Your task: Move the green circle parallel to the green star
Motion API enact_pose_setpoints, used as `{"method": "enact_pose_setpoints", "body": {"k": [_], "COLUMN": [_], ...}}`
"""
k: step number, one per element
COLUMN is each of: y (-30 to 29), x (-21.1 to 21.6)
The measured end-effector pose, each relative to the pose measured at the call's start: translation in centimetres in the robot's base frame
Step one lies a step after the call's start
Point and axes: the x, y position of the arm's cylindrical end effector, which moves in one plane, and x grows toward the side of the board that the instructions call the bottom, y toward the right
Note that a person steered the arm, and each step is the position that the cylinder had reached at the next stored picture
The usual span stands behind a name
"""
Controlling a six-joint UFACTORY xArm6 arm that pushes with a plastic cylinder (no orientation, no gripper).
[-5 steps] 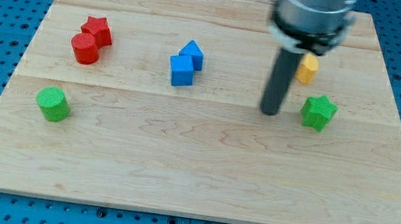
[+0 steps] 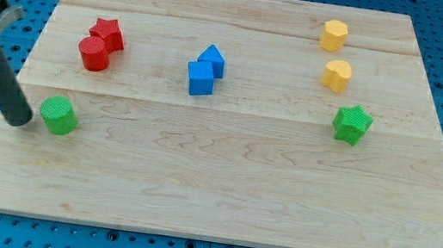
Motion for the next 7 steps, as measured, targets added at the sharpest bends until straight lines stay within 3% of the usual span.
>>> {"method": "enact_pose_setpoints", "body": {"k": [3, 5, 6, 7], "y": [17.8, 19.4, 22.5, 23.9], "x": [-0.6, -5.2, -0.4, 1.6]}}
